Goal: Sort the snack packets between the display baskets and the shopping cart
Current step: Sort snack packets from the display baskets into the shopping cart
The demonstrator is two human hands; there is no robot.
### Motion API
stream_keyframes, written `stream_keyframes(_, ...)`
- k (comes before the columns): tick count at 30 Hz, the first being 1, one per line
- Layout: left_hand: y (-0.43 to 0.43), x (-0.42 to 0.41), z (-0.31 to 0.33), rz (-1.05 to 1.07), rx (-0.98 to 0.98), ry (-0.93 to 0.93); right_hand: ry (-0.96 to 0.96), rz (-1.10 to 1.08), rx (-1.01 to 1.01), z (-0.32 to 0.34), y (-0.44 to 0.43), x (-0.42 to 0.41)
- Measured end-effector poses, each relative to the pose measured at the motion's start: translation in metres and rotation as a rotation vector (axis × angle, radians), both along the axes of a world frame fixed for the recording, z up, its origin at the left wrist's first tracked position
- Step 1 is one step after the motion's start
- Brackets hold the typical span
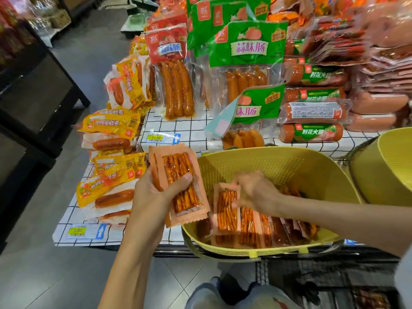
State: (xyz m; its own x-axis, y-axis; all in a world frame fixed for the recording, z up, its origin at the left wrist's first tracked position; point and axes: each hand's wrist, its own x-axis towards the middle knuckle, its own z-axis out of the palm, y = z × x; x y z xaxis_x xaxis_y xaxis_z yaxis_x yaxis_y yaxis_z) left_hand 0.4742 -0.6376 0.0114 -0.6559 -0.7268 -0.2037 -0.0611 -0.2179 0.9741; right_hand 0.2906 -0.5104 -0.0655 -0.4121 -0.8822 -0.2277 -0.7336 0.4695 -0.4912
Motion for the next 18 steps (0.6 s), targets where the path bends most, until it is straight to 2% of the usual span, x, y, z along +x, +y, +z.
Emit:
stream_keyframes(2,-0.001,-0.002,0.0,0.014,-0.039,-0.006,-0.397,-0.099,-0.073,0.019,-0.003,-0.013)
stream_keyframes(3,-0.002,-0.003,0.001,0.023,-0.07,-0.008,-0.521,-0.095,-0.115,0.029,-0.005,-0.021)
stream_keyframes(8,-0.005,-0.011,0.003,0.021,-0.203,-0.069,-0.881,0.039,-0.315,0.085,-0.007,-0.035)
stream_keyframes(10,-0.002,-0.012,0.003,-0.055,-0.125,-0.051,-0.893,0.035,-0.348,0.093,-0.016,-0.023)
stream_keyframes(13,0.003,-0.013,0.008,-0.187,0.01,-0.017,-0.747,-0.039,-0.39,0.085,-0.033,-0.002)
stream_keyframes(16,0.001,-0.011,0.006,-0.165,-0.098,-0.075,-0.672,-0.096,-0.458,0.071,-0.034,0.006)
stream_keyframes(18,-0.002,-0.007,0.002,-0.097,-0.108,-0.089,-0.576,-0.065,-0.329,0.057,-0.023,0.0)
